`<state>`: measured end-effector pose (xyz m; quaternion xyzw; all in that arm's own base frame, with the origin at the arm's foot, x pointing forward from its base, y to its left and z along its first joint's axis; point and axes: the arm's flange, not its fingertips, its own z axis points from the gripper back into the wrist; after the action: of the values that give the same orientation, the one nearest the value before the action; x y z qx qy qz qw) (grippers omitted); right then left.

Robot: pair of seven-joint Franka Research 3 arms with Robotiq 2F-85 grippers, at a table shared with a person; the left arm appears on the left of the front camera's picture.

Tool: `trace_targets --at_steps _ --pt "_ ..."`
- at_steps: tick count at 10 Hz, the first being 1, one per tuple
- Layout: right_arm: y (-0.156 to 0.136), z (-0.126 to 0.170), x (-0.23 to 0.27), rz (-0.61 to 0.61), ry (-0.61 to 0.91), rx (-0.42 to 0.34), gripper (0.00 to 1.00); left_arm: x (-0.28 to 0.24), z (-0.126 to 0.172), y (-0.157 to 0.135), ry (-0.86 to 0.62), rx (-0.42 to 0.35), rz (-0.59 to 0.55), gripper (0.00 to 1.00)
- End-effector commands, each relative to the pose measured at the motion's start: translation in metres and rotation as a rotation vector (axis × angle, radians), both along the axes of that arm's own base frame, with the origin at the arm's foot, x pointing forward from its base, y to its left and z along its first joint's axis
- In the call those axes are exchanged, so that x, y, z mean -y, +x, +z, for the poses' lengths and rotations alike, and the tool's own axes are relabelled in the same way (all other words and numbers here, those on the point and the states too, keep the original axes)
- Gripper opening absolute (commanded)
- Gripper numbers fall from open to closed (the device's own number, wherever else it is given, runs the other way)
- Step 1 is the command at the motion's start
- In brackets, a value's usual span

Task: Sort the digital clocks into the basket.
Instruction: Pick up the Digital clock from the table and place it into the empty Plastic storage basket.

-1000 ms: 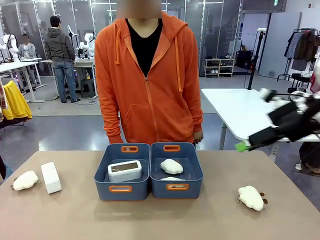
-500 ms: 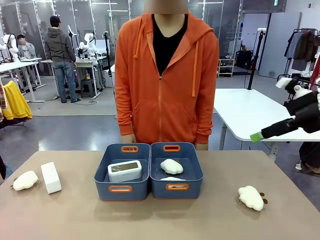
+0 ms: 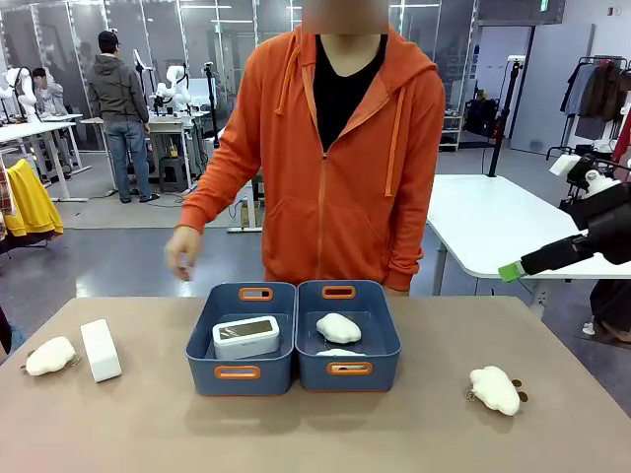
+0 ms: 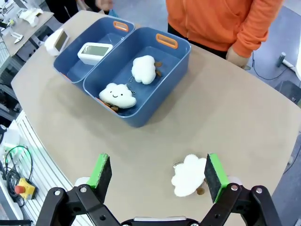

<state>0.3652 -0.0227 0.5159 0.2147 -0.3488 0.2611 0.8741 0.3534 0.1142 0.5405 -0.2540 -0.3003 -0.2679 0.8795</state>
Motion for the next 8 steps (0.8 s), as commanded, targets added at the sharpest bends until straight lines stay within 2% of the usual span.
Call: trace_targets --at_steps 1,3,4,6,8 --pt "-0.005 0.001 -0.003 -0.004 0.009 -0.019 1.0 -0.001 -0.001 0.0 -0.015 0.012 -0.019 1.0" --pt "-0.005 0.001 -0.003 -0.004 0.009 -0.019 1.0 0.0 0.0 0.0 0.0 0.0 0.0 1.0" --pt "-0.005 0.001 -0.003 -0.004 0.009 -0.019 1.0 0.005 -0.005 0.003 0.054 -0.048 0.055 1.0" --pt "-0.005 0.001 -0.003 -0.004 0.009 -0.019 1.0 0.017 0.008 -0.001 0.048 -0.099 0.166 1.0" --pt "-0.005 0.001 -0.003 -0.004 0.009 -0.019 1.0 0.025 0.007 0.006 0.097 -0.102 0.144 1.0"
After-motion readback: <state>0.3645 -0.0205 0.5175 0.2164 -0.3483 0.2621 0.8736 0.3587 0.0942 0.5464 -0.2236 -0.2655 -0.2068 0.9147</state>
